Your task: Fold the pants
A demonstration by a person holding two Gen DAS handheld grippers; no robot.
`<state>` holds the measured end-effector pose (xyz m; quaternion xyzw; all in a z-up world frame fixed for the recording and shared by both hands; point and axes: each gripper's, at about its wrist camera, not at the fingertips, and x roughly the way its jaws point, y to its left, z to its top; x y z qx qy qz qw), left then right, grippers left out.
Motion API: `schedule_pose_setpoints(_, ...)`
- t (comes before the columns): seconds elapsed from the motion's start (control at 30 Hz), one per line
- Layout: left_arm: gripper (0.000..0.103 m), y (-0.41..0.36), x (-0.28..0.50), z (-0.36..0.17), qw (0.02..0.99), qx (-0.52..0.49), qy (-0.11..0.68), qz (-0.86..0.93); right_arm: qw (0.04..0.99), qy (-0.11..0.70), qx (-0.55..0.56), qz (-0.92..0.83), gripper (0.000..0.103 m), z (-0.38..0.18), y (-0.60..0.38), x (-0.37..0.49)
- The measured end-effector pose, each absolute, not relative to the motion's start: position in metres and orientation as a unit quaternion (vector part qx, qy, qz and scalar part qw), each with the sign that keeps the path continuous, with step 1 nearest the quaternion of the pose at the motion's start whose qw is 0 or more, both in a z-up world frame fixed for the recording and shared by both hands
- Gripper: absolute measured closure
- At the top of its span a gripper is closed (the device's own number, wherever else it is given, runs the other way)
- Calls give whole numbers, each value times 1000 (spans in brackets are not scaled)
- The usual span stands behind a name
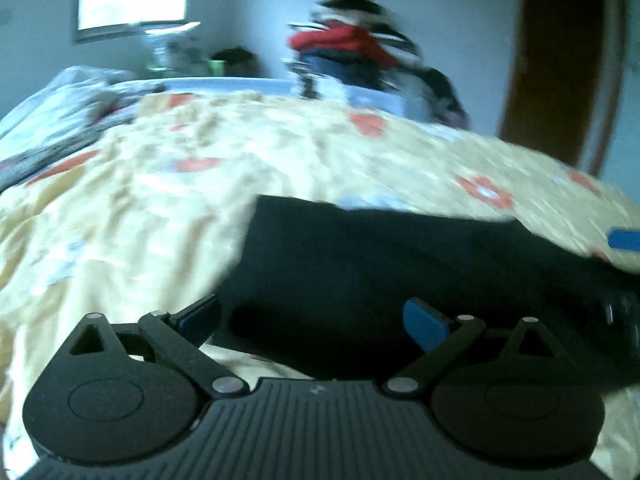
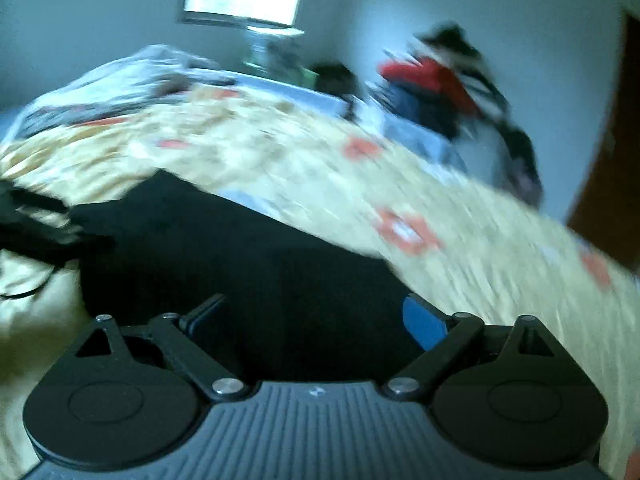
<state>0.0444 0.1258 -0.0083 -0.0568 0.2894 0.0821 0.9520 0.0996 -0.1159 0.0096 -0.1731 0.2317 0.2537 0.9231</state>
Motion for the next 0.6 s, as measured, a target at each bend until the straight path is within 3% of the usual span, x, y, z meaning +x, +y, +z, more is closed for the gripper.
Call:
schedule_pose_setpoints(0.3, 4, 195, 39, -3, 921, -186, 309, 148, 852, 116, -393, 324, 2, -39, 7, 34)
schedule_pose_setpoints(0.6, 4, 189, 53, -16, 894, -264, 353, 74, 872, 120, -383, 279, 0, -56, 21, 42)
